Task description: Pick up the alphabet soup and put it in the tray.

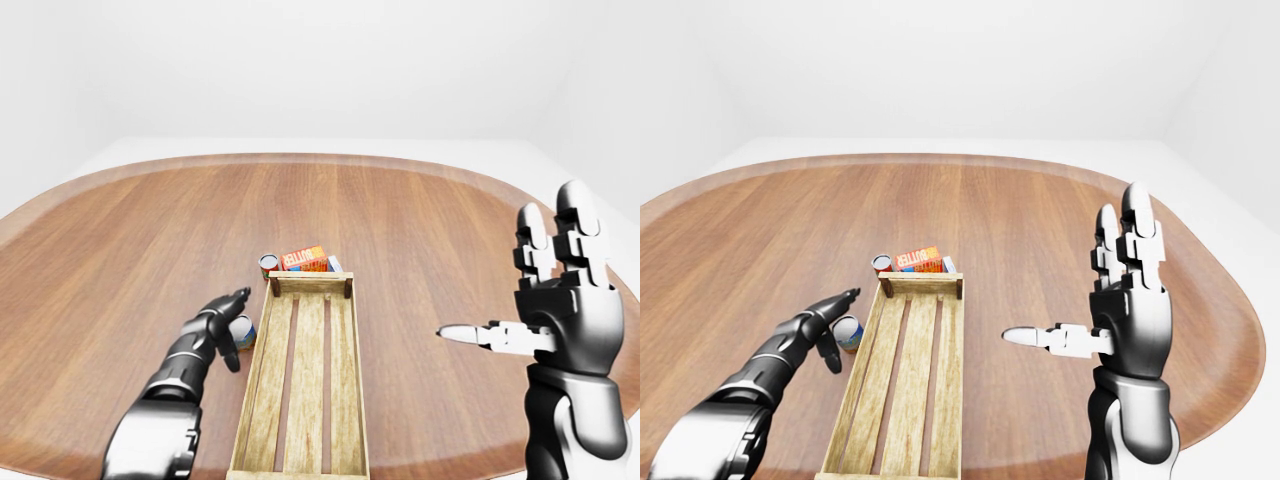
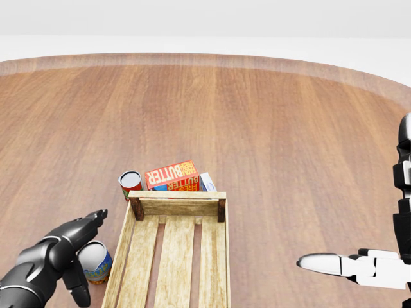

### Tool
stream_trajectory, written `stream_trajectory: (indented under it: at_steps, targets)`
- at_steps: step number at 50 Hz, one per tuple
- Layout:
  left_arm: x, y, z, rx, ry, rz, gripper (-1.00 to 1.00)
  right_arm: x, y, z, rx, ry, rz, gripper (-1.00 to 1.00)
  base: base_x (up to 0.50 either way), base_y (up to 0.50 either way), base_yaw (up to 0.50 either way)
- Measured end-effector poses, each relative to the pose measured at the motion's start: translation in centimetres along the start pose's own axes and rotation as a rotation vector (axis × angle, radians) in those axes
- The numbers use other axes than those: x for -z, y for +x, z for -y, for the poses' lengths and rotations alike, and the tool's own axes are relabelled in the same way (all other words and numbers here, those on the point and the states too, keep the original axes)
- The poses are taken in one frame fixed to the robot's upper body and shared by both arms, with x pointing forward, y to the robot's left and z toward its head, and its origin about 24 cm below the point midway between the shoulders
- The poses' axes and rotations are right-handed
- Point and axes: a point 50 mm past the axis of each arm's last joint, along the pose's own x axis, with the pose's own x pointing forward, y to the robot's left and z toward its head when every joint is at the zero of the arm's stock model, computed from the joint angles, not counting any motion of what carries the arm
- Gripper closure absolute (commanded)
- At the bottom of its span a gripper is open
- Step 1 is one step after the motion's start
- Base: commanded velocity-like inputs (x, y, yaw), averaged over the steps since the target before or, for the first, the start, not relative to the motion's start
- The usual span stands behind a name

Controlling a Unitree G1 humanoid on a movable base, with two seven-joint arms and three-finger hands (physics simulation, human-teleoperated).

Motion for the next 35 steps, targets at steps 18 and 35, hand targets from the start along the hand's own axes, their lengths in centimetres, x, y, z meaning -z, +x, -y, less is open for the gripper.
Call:
stream_trajectory:
  at_steps: [18, 35]
  targets:
    - [0.2, 0.1, 1.1, 0.029, -0.007, -0.015, 1.0, 0.0, 0.0, 0.1, 0.003, -0.001, 0.002, -0.99, 0.0, 0.0, 0.0]
    - [0.6, 0.1, 2.4, 0.084, 0.001, -0.032, 1.0, 0.0, 0.0, 0.0, 0.003, 0.0, -0.001, -0.99, 0.0, 0.0, 0.0]
